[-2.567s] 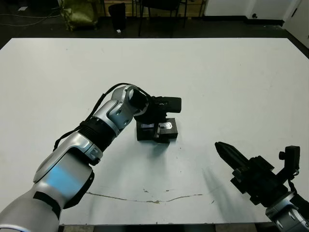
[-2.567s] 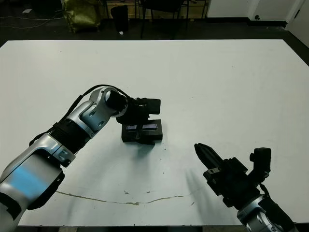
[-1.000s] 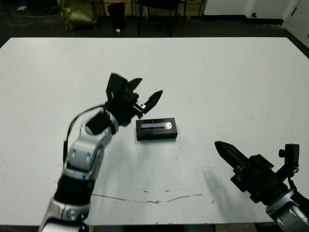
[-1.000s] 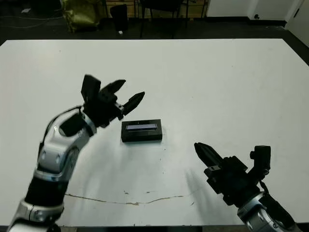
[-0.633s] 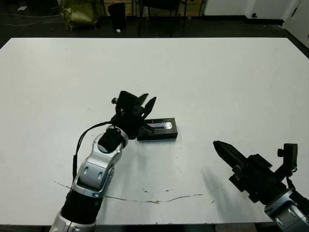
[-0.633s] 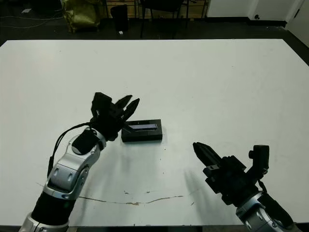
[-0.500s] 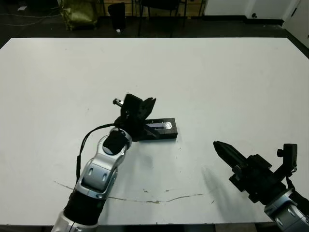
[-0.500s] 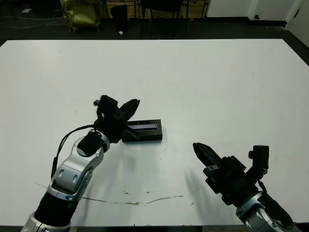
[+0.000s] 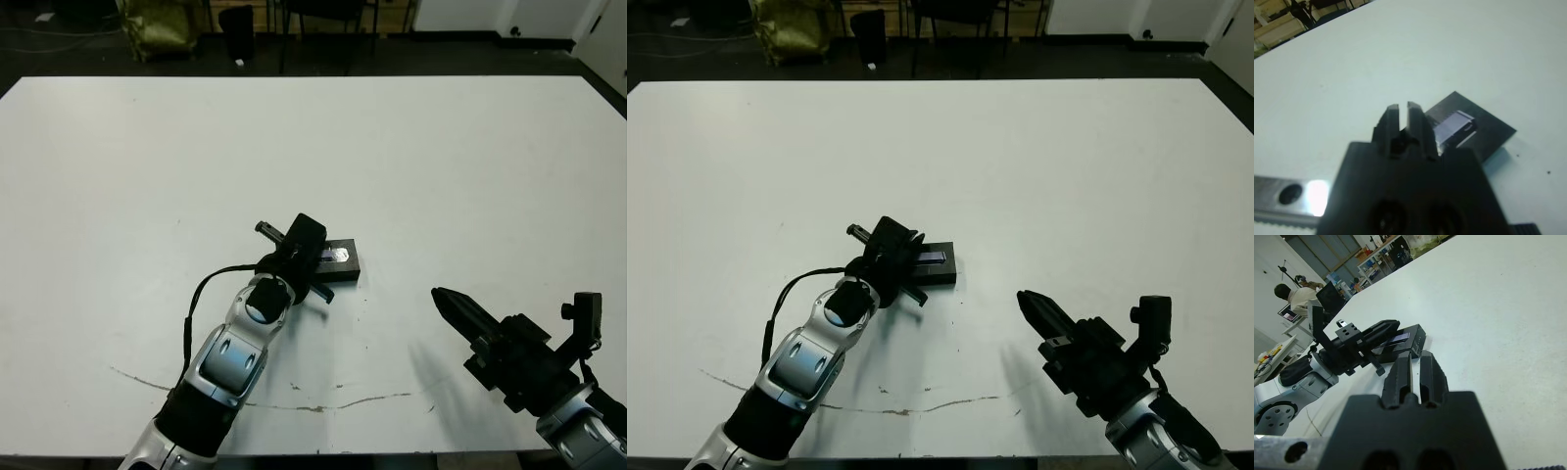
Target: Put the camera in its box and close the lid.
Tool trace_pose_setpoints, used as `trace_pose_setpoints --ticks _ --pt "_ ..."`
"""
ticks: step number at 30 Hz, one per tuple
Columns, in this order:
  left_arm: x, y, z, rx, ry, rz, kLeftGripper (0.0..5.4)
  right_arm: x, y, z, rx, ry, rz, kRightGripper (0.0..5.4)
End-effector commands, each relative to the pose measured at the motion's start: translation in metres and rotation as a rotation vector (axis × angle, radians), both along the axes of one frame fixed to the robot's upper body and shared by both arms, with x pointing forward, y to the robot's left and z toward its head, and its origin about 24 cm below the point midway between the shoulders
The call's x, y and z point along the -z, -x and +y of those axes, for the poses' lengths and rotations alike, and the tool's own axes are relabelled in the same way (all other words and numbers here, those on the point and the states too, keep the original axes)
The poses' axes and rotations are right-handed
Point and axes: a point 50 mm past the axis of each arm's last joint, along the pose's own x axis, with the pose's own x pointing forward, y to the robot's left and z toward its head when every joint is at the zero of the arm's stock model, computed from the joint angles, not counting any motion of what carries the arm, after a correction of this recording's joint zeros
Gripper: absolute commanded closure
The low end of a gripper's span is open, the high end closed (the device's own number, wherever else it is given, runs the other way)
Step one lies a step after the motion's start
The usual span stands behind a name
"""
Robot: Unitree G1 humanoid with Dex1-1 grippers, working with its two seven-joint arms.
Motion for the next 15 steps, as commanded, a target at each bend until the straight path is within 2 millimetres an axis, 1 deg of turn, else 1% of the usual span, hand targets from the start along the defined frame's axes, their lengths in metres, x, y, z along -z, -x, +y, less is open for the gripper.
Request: trace_pose_setpoints --ticks 1,7,15 --pt "0.029 0.007 0.009 -0.027 -0.051 0.136 5.38 0.004 0.001 0.0 0.01 0.008 0.028 5.4" --pt "0.041 0.011 0.014 -0.053 -0.07 0.215 5.38 0.004 0.001 0.0 0.015 0.017 0.027 5.4" --pt "0.049 0.016 0.02 -0.064 -0.053 0.266 5.38 0.005 0.001 -0.001 0.014 0.009 0.022 5.4"
